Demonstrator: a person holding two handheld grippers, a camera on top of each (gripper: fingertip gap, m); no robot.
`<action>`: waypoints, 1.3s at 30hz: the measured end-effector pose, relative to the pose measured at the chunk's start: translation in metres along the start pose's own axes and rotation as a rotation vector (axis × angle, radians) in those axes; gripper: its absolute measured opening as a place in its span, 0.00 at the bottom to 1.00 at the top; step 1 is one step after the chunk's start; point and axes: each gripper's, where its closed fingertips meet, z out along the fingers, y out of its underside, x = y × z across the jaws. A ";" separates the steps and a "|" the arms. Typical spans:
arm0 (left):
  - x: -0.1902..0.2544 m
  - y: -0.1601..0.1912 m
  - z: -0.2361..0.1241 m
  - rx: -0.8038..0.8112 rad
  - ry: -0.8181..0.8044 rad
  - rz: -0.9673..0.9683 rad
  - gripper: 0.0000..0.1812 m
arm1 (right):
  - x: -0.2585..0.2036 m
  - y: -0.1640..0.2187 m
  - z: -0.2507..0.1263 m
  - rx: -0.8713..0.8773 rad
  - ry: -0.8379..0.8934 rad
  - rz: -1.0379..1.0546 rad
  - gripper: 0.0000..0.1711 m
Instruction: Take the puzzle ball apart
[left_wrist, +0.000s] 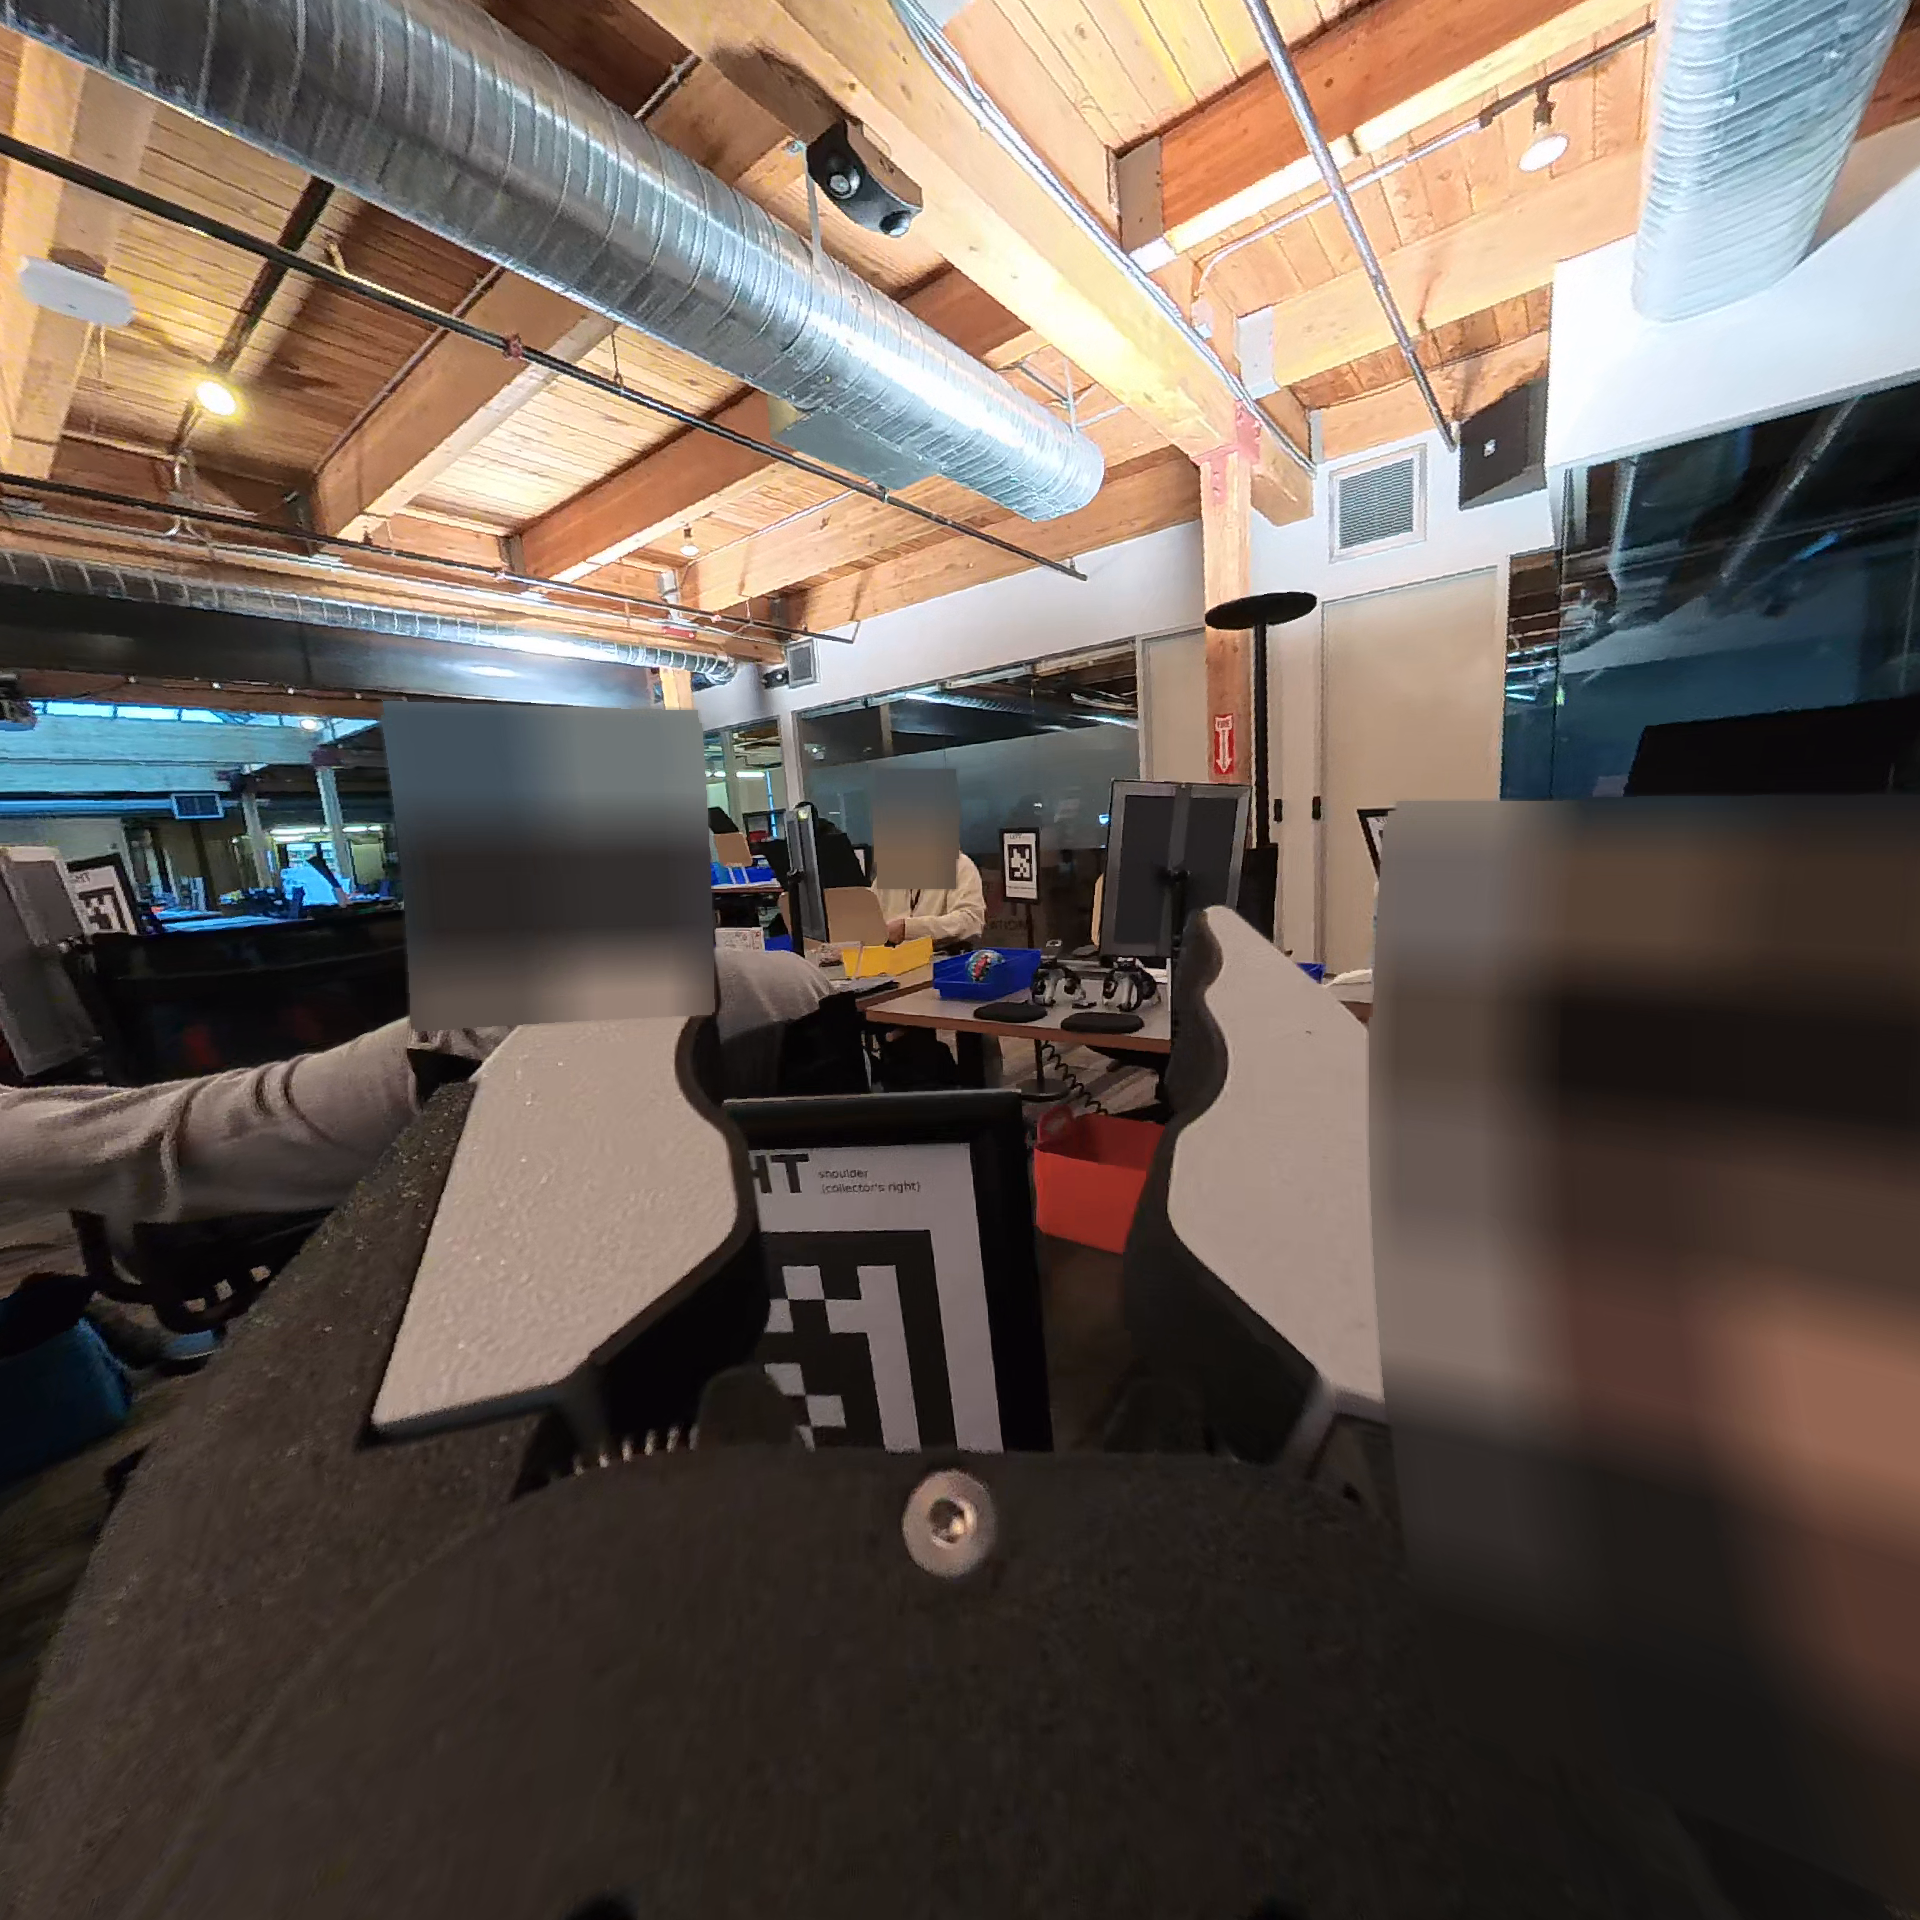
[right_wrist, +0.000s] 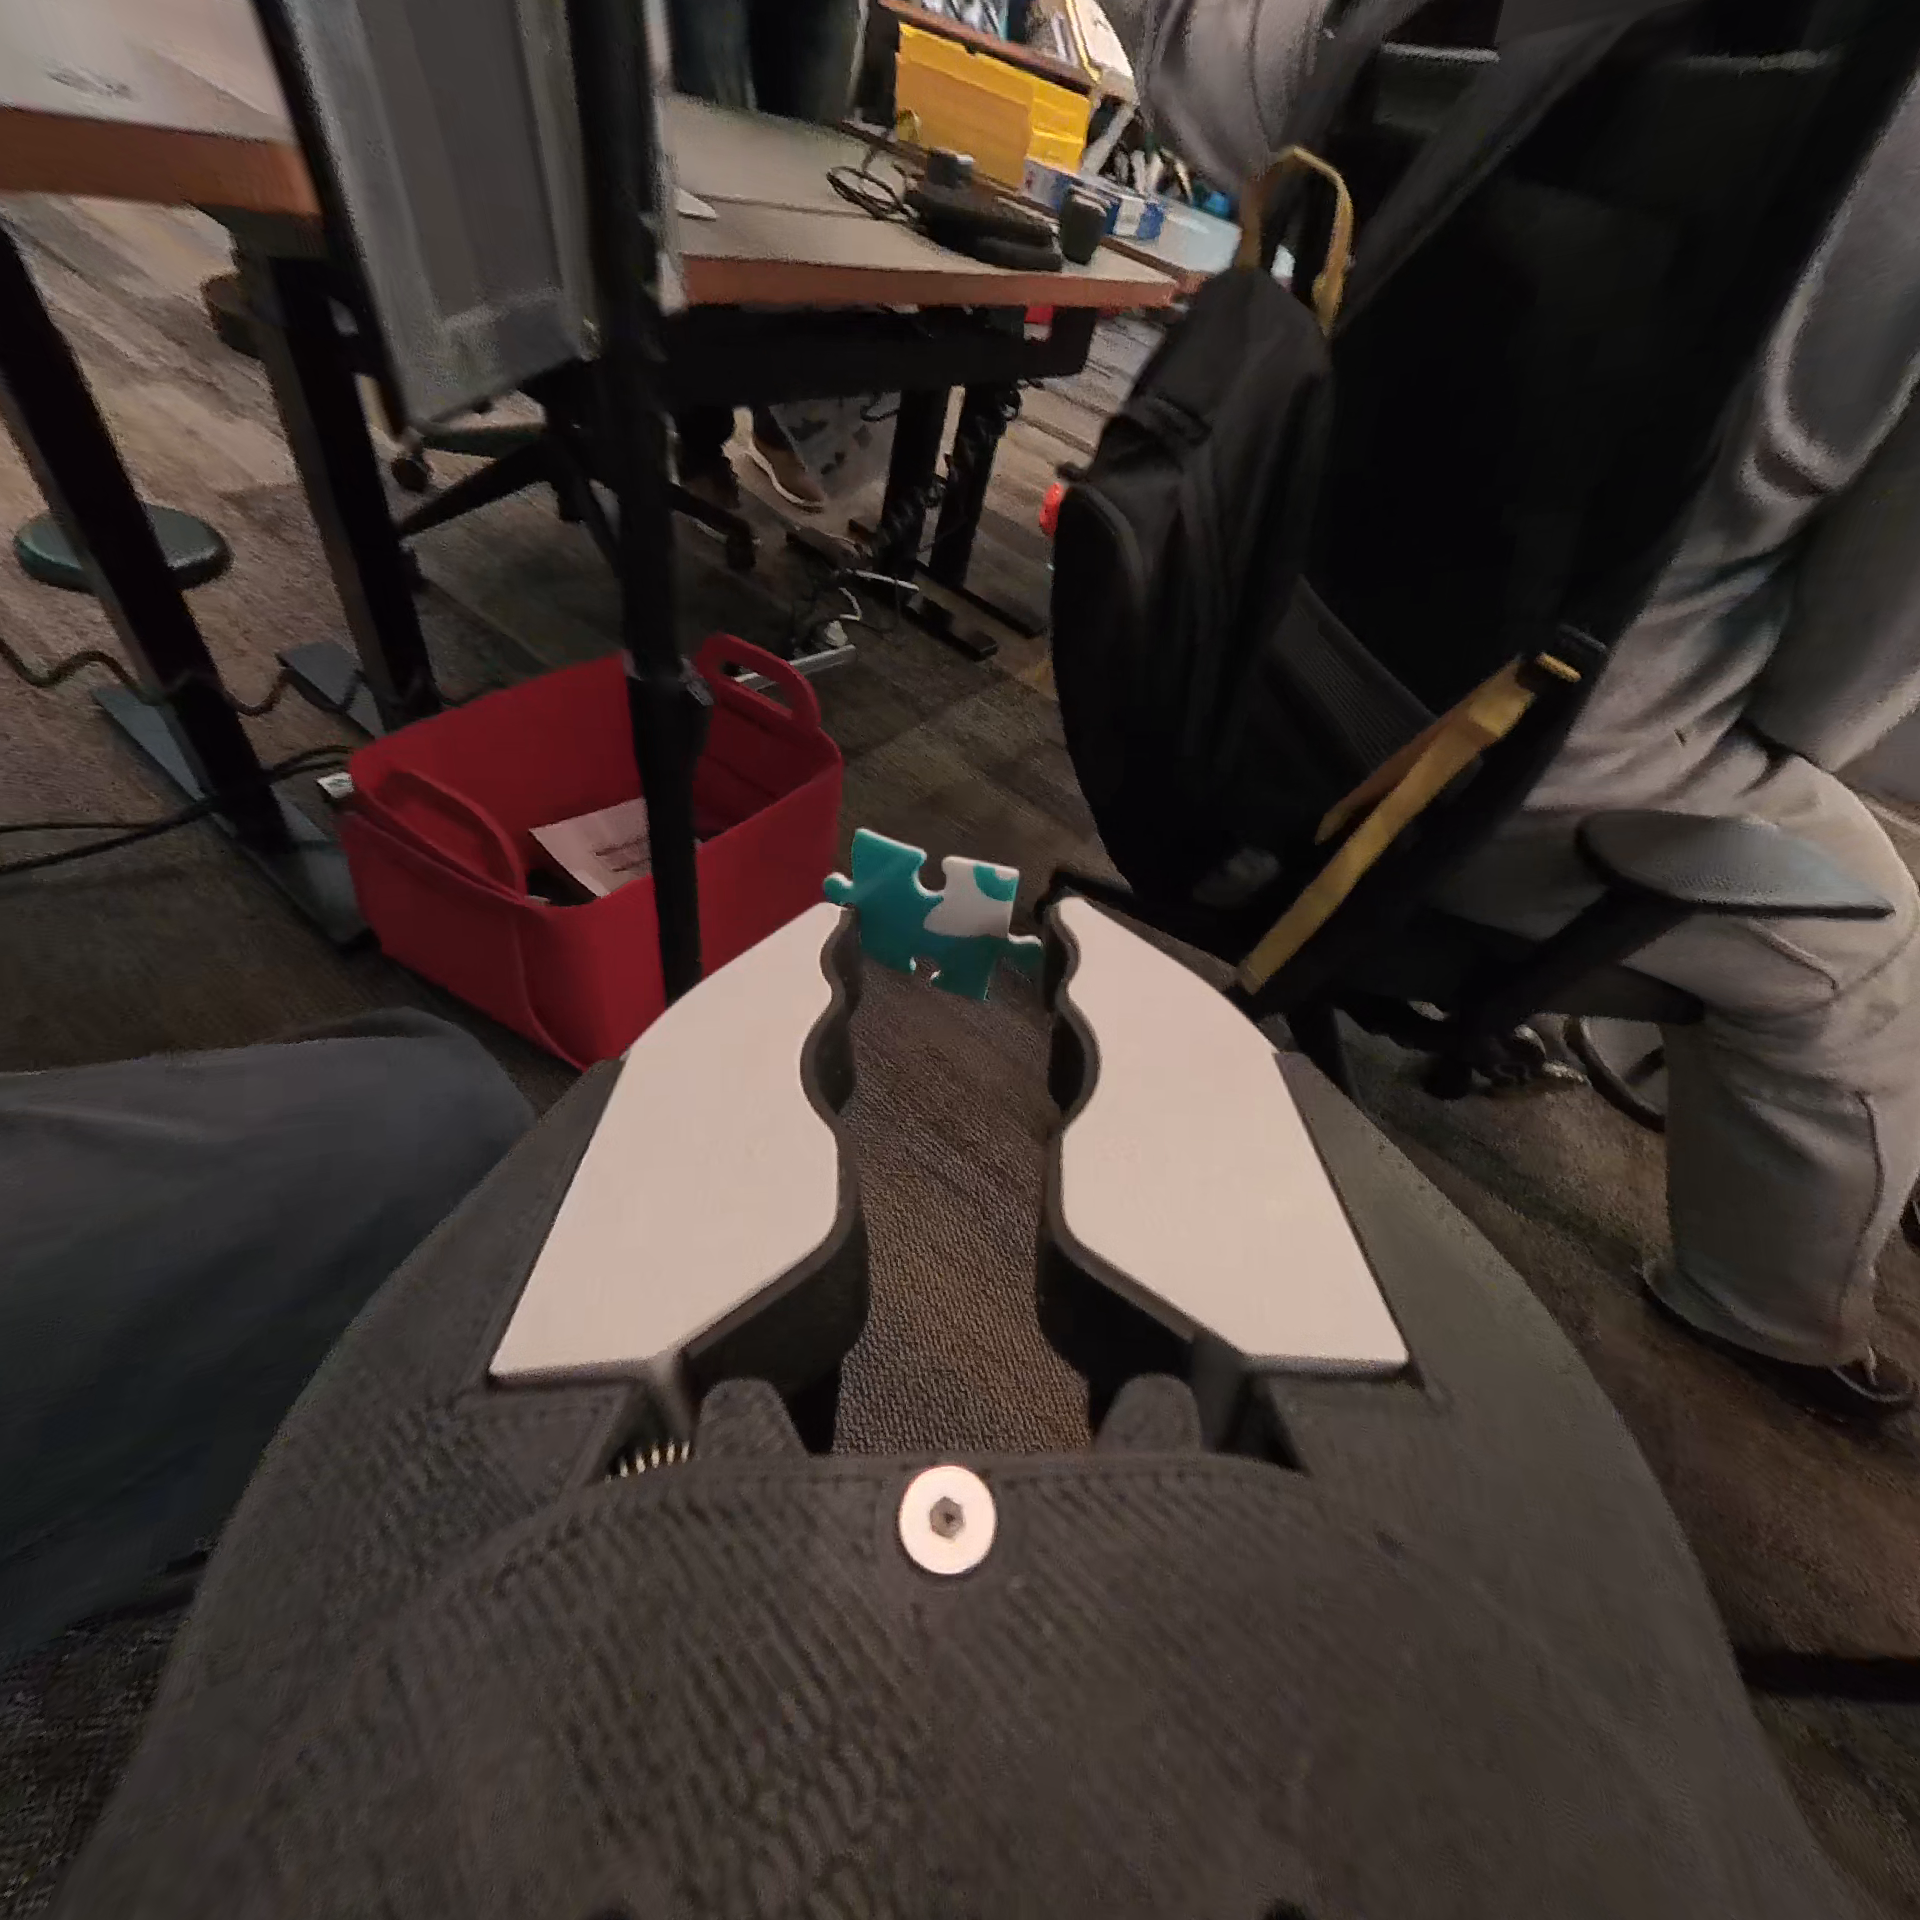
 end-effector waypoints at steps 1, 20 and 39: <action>0.000 -0.005 -0.003 0.001 -0.002 -0.002 0.46 | -0.007 -0.008 0.001 0.015 -0.014 -0.005 0.20; 0.080 -0.071 -0.034 0.142 -0.051 -0.057 0.46 | -0.045 -0.003 -0.055 -0.002 -0.120 -0.072 0.20; 0.071 -0.101 -0.210 0.011 -0.239 0.329 0.46 | -0.155 -0.181 -0.010 0.207 -0.347 -0.197 0.20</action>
